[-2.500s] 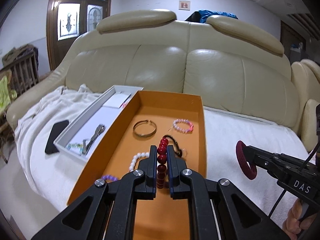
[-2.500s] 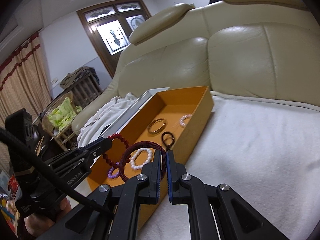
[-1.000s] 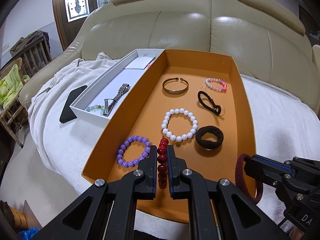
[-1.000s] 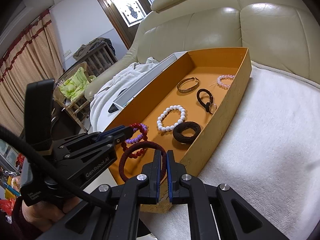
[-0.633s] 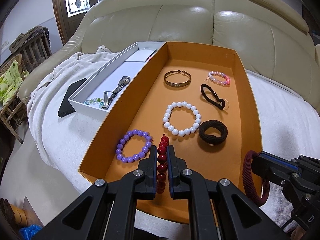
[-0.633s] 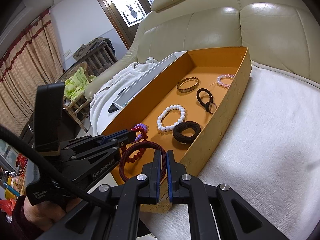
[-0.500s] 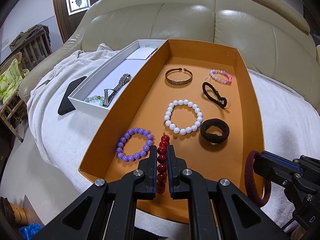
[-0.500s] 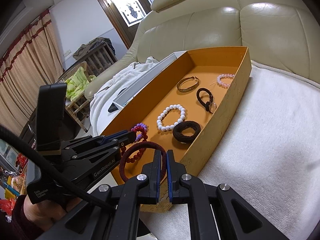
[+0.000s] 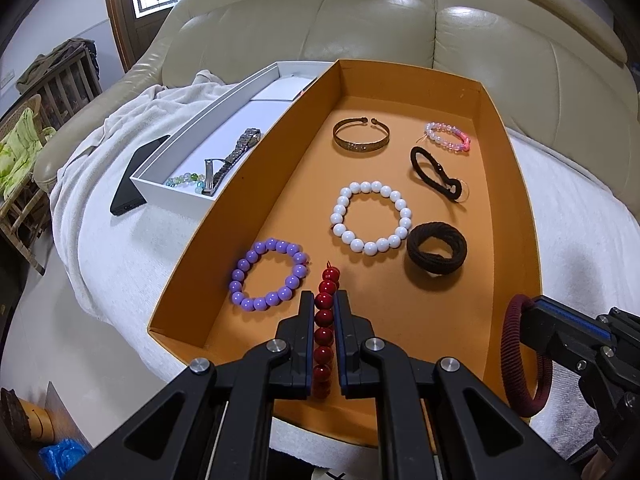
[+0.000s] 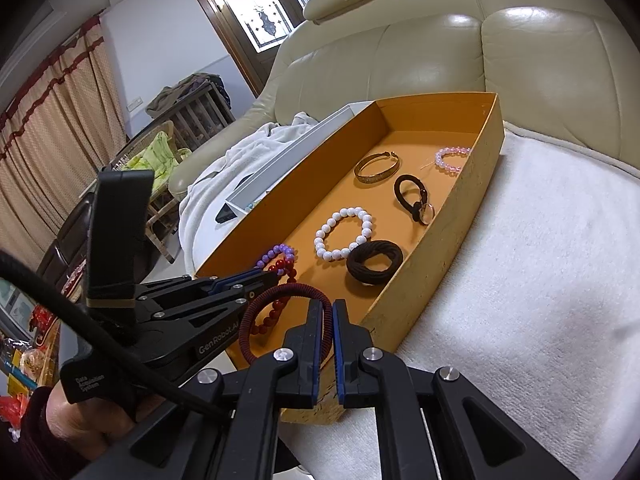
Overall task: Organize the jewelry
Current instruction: 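Lower the red bead bracelet and rubber ring into the box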
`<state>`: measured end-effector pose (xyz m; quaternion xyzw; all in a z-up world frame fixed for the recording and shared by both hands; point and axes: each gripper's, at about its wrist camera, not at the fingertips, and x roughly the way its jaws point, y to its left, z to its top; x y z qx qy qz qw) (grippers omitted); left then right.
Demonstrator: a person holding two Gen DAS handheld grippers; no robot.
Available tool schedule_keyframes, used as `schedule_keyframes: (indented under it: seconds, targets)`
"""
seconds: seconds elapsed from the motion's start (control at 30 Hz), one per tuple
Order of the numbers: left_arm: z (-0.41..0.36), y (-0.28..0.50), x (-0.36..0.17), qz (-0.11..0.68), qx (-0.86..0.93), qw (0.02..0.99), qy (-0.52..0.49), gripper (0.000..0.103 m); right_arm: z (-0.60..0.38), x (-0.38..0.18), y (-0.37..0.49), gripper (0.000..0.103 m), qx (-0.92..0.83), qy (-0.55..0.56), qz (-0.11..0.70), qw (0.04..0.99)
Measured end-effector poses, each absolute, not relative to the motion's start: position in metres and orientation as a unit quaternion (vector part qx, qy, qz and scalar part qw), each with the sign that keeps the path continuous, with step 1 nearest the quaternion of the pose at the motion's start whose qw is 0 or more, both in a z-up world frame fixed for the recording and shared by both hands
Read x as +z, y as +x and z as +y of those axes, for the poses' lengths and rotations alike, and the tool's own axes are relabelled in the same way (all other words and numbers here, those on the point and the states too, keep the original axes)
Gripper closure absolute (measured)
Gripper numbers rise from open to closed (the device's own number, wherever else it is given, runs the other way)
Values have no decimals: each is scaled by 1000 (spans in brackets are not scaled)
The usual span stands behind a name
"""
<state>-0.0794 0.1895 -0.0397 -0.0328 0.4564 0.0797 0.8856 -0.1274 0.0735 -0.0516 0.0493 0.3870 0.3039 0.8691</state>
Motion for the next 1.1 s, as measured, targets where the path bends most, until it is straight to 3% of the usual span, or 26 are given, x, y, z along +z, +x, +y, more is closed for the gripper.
schedule_keyframes:
  seconds: [1.1]
  targets:
    - [190,-75,-39,445,90,891,-19,93,78,-51,-108,94,269,66,375,885]
